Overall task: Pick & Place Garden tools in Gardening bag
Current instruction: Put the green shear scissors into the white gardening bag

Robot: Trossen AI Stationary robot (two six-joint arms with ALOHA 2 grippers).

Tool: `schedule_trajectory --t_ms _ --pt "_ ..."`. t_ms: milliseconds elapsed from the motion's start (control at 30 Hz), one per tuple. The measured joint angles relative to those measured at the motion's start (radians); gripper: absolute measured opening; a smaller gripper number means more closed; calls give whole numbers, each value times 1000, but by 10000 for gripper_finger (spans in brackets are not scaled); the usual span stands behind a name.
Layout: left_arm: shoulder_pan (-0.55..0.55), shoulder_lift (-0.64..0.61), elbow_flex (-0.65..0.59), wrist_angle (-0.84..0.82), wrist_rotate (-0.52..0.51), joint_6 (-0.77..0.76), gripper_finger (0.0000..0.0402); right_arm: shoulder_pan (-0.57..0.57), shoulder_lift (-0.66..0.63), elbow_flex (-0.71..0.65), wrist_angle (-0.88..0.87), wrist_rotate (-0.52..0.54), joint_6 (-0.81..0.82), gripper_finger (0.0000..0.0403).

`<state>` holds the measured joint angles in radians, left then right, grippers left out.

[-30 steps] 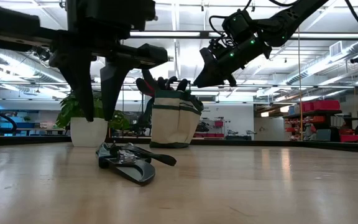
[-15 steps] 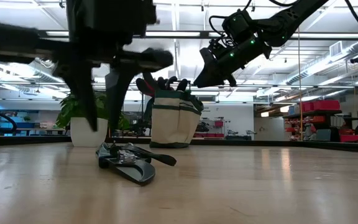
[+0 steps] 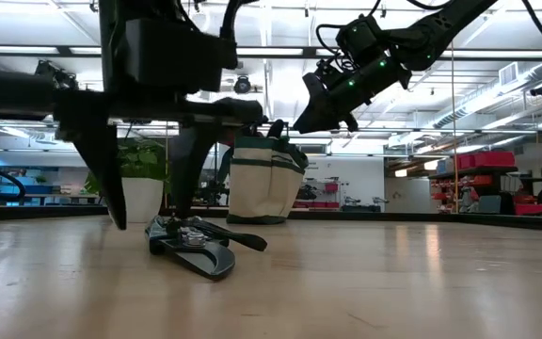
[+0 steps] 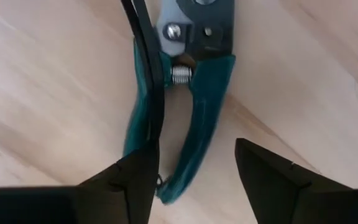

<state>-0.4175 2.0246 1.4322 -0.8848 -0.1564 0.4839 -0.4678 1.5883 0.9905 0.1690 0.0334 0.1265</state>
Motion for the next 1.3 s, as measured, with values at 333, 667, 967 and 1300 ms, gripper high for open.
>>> schedule_trajectory --t_ms 333,667,967,1300 --pt "0 37 1 8 3 2 209 0 0 0 -8 0 0 107" --pt "20 45 2 14 36 0 204 0 0 0 -14 0 6 107" --pt "47 47 1 18 83 0 204 0 0 0 -14 0 7 107" --pt "74 48 0 25 135 -11 204 0 0 0 -14 0 7 107"
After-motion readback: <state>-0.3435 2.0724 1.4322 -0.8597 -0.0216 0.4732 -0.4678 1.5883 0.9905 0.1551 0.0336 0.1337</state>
